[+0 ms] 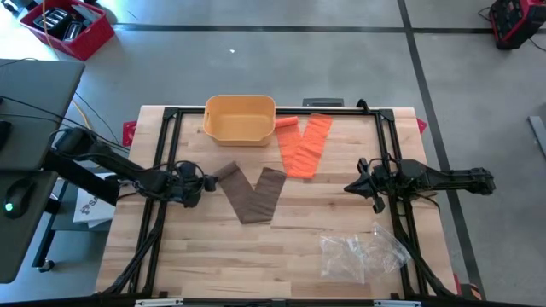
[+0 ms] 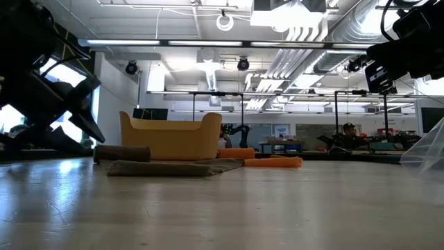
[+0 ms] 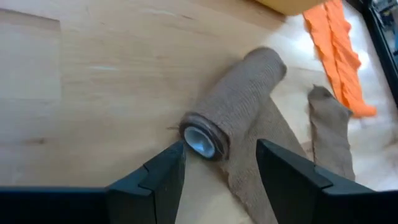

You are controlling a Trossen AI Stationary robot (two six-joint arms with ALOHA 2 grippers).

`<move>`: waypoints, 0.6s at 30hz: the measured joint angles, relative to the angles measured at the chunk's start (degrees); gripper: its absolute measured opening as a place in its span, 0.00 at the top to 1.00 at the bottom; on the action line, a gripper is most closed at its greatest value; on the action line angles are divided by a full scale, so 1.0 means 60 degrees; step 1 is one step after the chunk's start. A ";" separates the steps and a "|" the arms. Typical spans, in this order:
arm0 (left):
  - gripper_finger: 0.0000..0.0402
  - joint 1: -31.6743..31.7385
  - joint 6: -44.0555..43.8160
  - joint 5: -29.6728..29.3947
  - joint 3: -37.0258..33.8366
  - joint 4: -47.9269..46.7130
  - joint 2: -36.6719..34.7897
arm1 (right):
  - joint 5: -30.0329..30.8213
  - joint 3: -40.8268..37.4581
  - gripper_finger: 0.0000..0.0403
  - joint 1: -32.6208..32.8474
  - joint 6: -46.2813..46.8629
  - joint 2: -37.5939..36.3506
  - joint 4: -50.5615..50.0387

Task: Roll bandage
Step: Roll the brown bandage

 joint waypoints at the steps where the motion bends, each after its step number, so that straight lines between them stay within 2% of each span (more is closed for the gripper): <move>1: 0.54 0.0081 -0.0098 -0.0025 0.0000 0.0054 0.0090 | 0.0001 0.0003 1.00 -0.0004 -0.0013 0.0002 0.0001; 9: 0.56 0.0509 0.0029 0.0033 0.0004 0.1358 0.1172 | 0.0002 0.0002 1.00 -0.0002 0.0008 0.0003 0.0002; 18: 0.57 0.0598 0.0035 0.0079 0.0079 0.2031 0.2042 | 0.0000 0.0000 1.00 -0.0004 -0.0012 -0.0001 0.0004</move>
